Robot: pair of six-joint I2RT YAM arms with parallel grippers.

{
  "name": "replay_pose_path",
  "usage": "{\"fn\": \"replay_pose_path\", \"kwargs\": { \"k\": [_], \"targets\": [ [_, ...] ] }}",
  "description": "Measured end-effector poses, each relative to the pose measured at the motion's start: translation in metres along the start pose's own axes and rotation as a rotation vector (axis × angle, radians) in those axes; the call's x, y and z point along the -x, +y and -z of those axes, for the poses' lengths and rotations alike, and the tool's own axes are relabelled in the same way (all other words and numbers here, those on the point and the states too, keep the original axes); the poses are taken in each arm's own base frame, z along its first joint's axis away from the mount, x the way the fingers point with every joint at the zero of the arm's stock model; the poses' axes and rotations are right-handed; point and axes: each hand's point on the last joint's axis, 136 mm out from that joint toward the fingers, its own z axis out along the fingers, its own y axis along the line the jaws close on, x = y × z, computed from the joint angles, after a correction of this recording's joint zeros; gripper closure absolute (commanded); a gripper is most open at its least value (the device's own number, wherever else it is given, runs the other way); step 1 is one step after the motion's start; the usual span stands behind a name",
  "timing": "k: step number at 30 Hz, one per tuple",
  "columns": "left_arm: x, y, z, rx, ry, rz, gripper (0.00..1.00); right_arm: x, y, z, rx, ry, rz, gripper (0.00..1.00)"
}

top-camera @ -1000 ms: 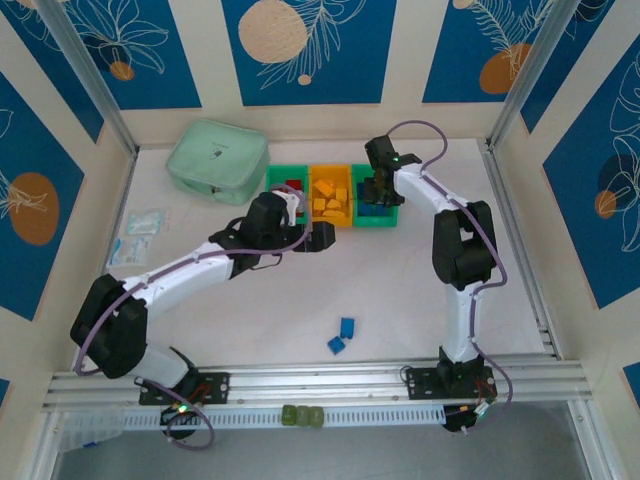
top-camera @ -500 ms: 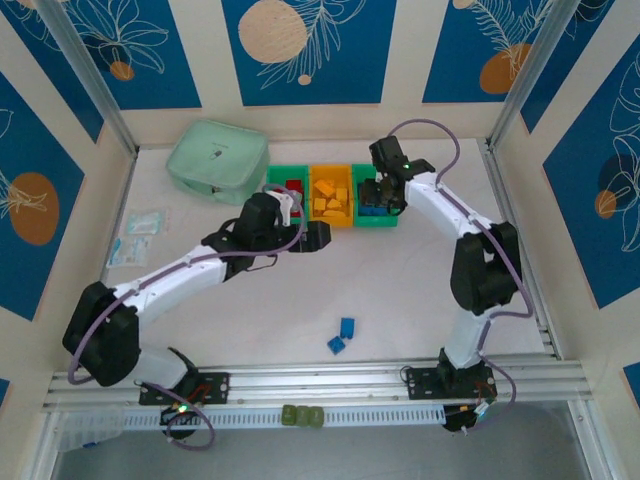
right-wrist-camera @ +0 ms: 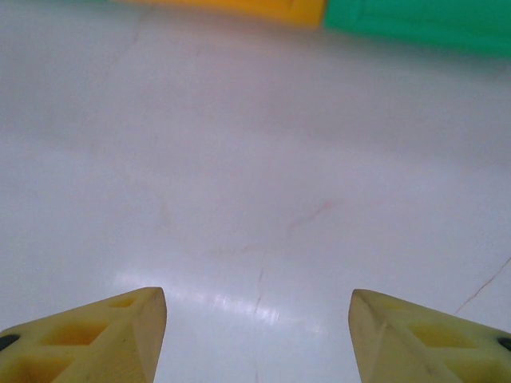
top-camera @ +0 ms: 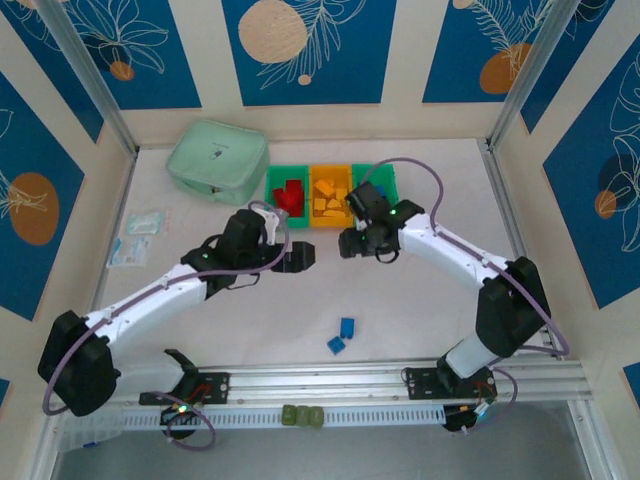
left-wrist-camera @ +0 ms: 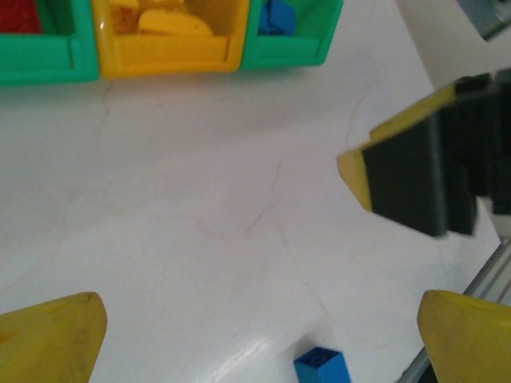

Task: Sort the legos into containers by color
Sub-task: Pick up the lego from the bottom-center of the table.

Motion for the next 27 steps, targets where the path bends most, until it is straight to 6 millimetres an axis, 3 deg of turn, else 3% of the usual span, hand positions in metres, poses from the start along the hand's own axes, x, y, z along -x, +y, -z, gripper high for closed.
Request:
{"fn": "replay_pose_path", "kwargs": {
  "k": [6,11,14,21,27],
  "targets": [
    [-0.022,0.015,0.007,0.036,0.031,-0.003,0.01,-0.067,0.022,-0.009,-0.016,0.120,0.013,0.32],
    [-0.033,0.026,0.012,0.077,0.040,0.003,0.01,-0.109,0.039,-0.012,-0.035,0.191,0.002,0.26],
    [-0.037,0.030,0.015,0.086,0.040,0.005,0.01,-0.125,0.046,-0.012,-0.043,0.212,-0.014,0.24],
    [-0.046,0.037,0.020,0.100,0.034,0.016,0.01,-0.156,0.041,-0.024,-0.071,0.280,-0.090,0.23],
    [-0.048,0.039,0.020,0.110,0.040,0.028,0.01,-0.166,0.049,-0.036,-0.054,0.318,-0.111,0.32]
  ]
}}
